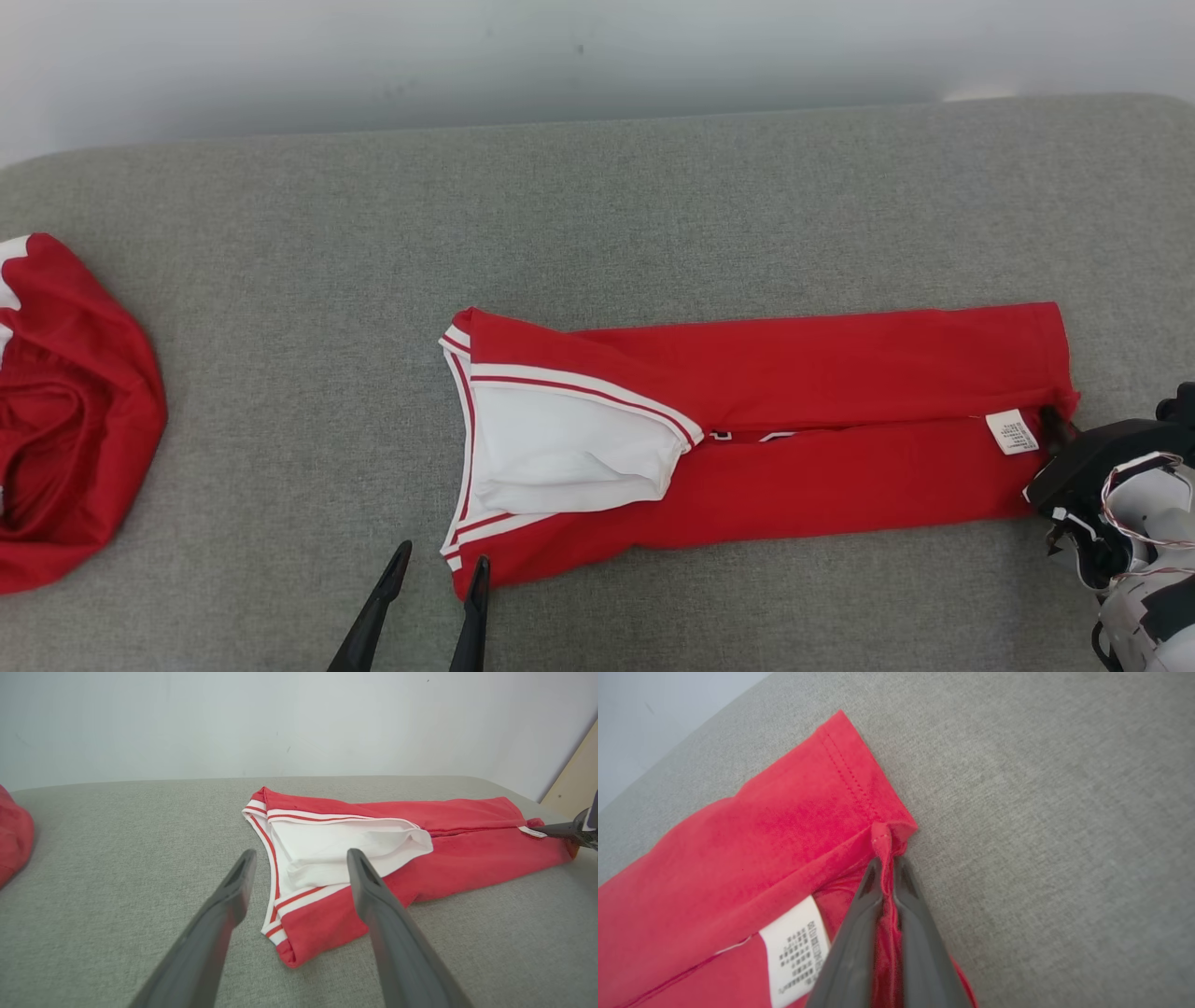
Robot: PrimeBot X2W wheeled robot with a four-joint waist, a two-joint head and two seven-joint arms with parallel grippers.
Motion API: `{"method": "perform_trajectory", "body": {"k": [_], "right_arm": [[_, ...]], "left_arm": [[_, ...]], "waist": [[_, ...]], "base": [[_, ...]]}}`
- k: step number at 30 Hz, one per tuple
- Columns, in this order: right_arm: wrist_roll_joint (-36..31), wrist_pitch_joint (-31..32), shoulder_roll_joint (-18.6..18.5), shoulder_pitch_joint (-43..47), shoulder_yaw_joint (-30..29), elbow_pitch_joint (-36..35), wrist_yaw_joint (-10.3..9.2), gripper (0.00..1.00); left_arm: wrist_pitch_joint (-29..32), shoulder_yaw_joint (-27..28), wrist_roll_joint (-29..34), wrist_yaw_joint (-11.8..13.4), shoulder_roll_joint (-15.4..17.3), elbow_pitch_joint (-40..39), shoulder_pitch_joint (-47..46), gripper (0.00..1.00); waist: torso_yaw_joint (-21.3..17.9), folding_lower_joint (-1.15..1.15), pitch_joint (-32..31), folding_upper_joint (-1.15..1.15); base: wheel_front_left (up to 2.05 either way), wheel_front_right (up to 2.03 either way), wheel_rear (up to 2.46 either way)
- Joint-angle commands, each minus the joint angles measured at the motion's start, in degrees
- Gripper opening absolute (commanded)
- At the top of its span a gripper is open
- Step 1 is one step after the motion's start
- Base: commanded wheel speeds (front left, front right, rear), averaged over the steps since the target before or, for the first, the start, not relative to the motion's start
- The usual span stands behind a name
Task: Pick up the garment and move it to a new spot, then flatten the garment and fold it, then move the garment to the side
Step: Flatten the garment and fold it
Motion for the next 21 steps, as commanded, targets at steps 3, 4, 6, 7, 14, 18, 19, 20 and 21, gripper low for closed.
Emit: {"method": "perform_trajectory", "body": {"k": [3,4,6,7,14,18,19,20,21], "right_arm": [[0.65,-0.23,0.52,1.71,1.59,1.49,-0.11,0.0],[0.76,-0.79,0.28,1.59,1.78,1.34,-0.11,0.0],[0.96,-2.05,-0.42,1.26,2.16,0.86,-0.11,0.0],[0.97,-2.58,-0.88,1.15,2.4,0.7,-0.11,0.0],[2.05,-5.49,-4.15,0.03,3.84,-1.21,-0.11,0.0],[1.92,-6.01,-6.11,-1.06,4.93,-1.56,-0.11,0.0],[1.89,-6.02,-6.65,-1.3,5.18,-1.63,-0.11,0.0],[1.85,-6.11,-7.21,-1.5,5.4,-1.73,-0.11,0.0],[1.94,-5.89,-7.62,-1.58,5.68,-1.81,-0.11,0.0]], "left_arm": [[-0.27,0.6,0.37,-0.24,-0.17,0.17,0.13,1.0],[-0.27,0.71,0.48,-0.3,-0.18,0.08,0.19,1.0],[-0.27,0.87,0.66,-0.4,-0.27,-0.06,0.34,1.0],[-0.27,0.91,0.79,-0.51,-0.31,-0.16,0.32,1.0],[-0.27,1.6,1.08,-1.09,-0.22,-0.36,0.66,1.0],[-0.27,1.67,1.29,-1.5,-0.37,-0.54,0.96,1.0],[-0.27,1.63,1.29,-1.44,-0.4,-0.61,1.01,1.0],[-0.27,1.7,1.34,-1.41,-0.43,-0.65,1.02,1.0],[-0.27,1.77,1.34,-1.46,-0.44,-0.63,1.09,1.0]], "waist": [[-0.23,0.0,-0.3,0.0],[-0.37,0.0,-0.44,0.0],[-0.64,0.0,-0.64,0.0],[-0.75,0.0,-0.75,0.0],[-1.95,0.0,-1.42,0.0],[-2.78,0.0,-1.93,0.0],[-2.99,0.0,-2.08,0.0],[-3.19,0.0,-2.22,0.0],[-3.38,0.0,-2.38,0.0]], "base": [[0.0,0.0,0.0],[0.0,0.0,0.0],[0.0,0.0,0.0],[0.0,0.0,0.0],[0.0,0.0,0.0],[0.0,0.0,0.0],[0.0,0.0,0.0],[0.0,0.0,0.0],[0.0,0.0,0.0]]}}
